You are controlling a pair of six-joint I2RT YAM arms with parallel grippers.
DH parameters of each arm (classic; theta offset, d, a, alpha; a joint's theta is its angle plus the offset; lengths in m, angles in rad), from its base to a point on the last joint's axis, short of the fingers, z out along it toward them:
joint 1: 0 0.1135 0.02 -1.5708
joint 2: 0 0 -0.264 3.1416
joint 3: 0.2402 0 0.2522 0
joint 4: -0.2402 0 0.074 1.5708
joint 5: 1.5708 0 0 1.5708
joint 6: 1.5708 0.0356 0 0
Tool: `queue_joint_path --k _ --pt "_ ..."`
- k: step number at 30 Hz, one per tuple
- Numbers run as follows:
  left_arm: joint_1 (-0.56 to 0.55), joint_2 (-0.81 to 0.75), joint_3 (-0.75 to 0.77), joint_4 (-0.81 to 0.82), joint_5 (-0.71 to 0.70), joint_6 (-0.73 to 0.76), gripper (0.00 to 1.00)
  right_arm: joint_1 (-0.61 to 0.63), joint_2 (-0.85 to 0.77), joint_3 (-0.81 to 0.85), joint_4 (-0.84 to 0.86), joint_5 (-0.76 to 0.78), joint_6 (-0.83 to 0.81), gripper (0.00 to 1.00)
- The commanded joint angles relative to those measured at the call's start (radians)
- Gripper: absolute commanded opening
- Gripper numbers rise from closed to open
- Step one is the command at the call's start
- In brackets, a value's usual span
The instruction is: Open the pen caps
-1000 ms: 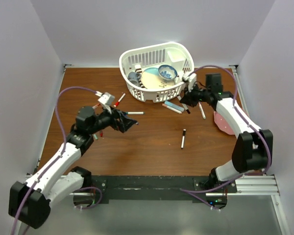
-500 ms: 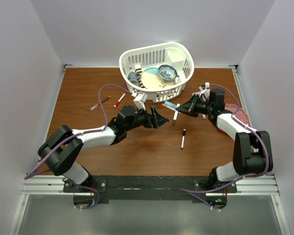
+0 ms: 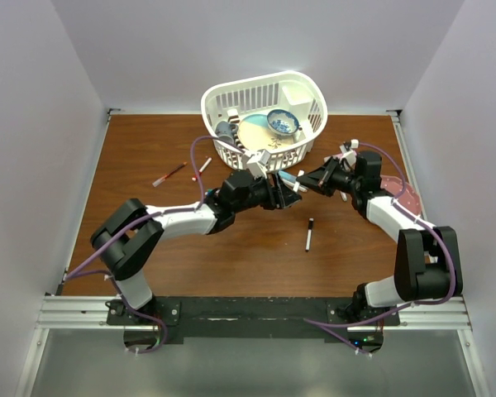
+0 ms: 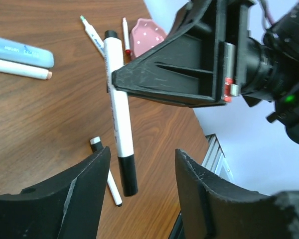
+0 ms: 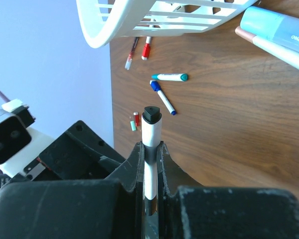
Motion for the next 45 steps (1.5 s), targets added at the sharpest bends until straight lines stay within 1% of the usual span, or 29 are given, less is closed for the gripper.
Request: queue_joint_path --k 1,3,4,6,9,10,12,13,15,17,18,19,20,21,22,24,26,28,29,31,32,34,36,37,39,40,41,43,45 --pt "-0.007 0.026 0.071 -0.073 0.004 0.005 0.57 0.003 -0.010 -0.010 0.066 -0.006 0.027 0.00" --pt "-0.006 0.029 0.077 -0.093 -0.011 0.014 0.55 0.001 -0.010 -0.010 0.069 -0.006 0.020 0.00" --pt "-0.007 0.036 0.086 -0.119 -0.014 0.023 0.51 0.001 -0.012 -0.010 0.068 -0.008 0.014 0.00" --pt "-0.009 0.049 0.105 -0.144 -0.011 0.037 0.50 0.001 -0.010 -0.012 0.065 -0.002 0.009 0.00" --pt "-0.009 0.064 0.108 -0.148 -0.001 0.036 0.39 0.001 -0.016 -0.015 0.066 0.004 0.001 0.00" --pt "-0.009 0.064 0.108 -0.145 0.001 0.036 0.31 0.001 -0.018 -0.015 0.066 0.004 -0.003 0.00" --pt "-0.009 0.061 0.106 -0.141 0.005 0.036 0.22 0.001 -0.021 -0.018 0.068 0.004 -0.006 0.00" --pt "-0.009 0.060 0.105 -0.133 0.009 0.036 0.11 0.001 -0.022 -0.018 0.069 0.003 -0.009 0.00" --pt "-0.007 0.055 0.100 -0.125 0.019 0.037 0.00 0.001 -0.026 -0.019 0.074 -0.006 -0.022 0.00" --pt "-0.006 0.049 0.094 -0.108 0.030 0.042 0.00 0.001 -0.030 -0.027 0.097 -0.028 -0.060 0.00" --pt "-0.006 0.038 0.079 -0.101 0.050 0.054 0.00 0.001 -0.038 -0.039 0.141 -0.045 -0.080 0.17" --pt "-0.006 0.032 0.068 -0.058 0.065 0.060 0.00 0.001 -0.041 -0.044 0.161 -0.090 -0.118 0.31" --pt "-0.004 0.026 0.054 -0.030 0.087 0.066 0.00 0.003 -0.044 -0.050 0.178 -0.109 -0.123 0.43" --pt "-0.006 0.024 0.041 -0.012 0.129 0.074 0.00 0.001 -0.044 -0.070 0.240 -0.132 -0.115 0.52" --pt "-0.006 0.026 0.040 0.003 0.146 0.083 0.00 0.003 -0.042 -0.077 0.265 -0.146 -0.083 0.64" --pt "-0.006 0.030 0.042 0.010 0.176 0.088 0.00 0.012 -0.036 -0.075 0.263 -0.143 -0.071 0.66" --pt "-0.006 0.032 0.043 0.016 0.171 0.083 0.00 0.027 -0.027 -0.062 0.231 -0.132 -0.066 0.61" --pt "-0.006 0.035 0.051 0.013 0.168 0.085 0.00 0.037 -0.027 -0.064 0.227 -0.125 -0.054 0.52" --pt "-0.004 0.037 0.054 0.011 0.165 0.083 0.00 0.046 -0.030 -0.065 0.232 -0.125 -0.049 0.37" --pt "-0.004 0.038 0.057 0.011 0.160 0.076 0.00 0.047 -0.032 -0.061 0.240 -0.128 -0.048 0.14" --pt "-0.006 0.038 0.054 0.010 0.156 0.074 0.00 0.046 -0.035 -0.058 0.238 -0.129 -0.052 0.00" --pt "-0.004 0.037 0.041 0.002 0.159 0.068 0.00 0.029 -0.044 -0.032 0.206 -0.131 -0.087 0.00" --pt "-0.006 0.037 0.024 -0.013 0.202 0.071 0.00 -0.006 -0.062 0.014 0.139 -0.079 -0.107 0.00" --pt "-0.009 0.035 0.014 -0.039 0.226 0.076 0.00 -0.063 -0.062 0.030 0.129 -0.057 -0.105 0.00" --pt "-0.012 0.017 -0.034 -0.062 0.307 0.088 0.00 -0.143 -0.040 0.079 0.134 -0.022 -0.076 0.00" --pt "-0.012 0.004 -0.056 -0.082 0.338 0.092 0.00 -0.207 -0.030 0.096 0.137 -0.011 -0.040 0.00" --pt "-0.015 -0.011 -0.080 -0.094 0.384 0.097 0.00 -0.235 -0.020 0.111 0.140 0.003 -0.023 0.00" --pt "-0.016 -0.077 -0.151 -0.169 0.403 0.134 0.00 -0.288 0.016 0.152 0.132 0.038 0.016 0.00" --pt "-0.016 -0.153 -0.208 -0.263 0.409 0.178 0.00 -0.304 0.039 0.165 0.132 0.062 0.043 0.00"
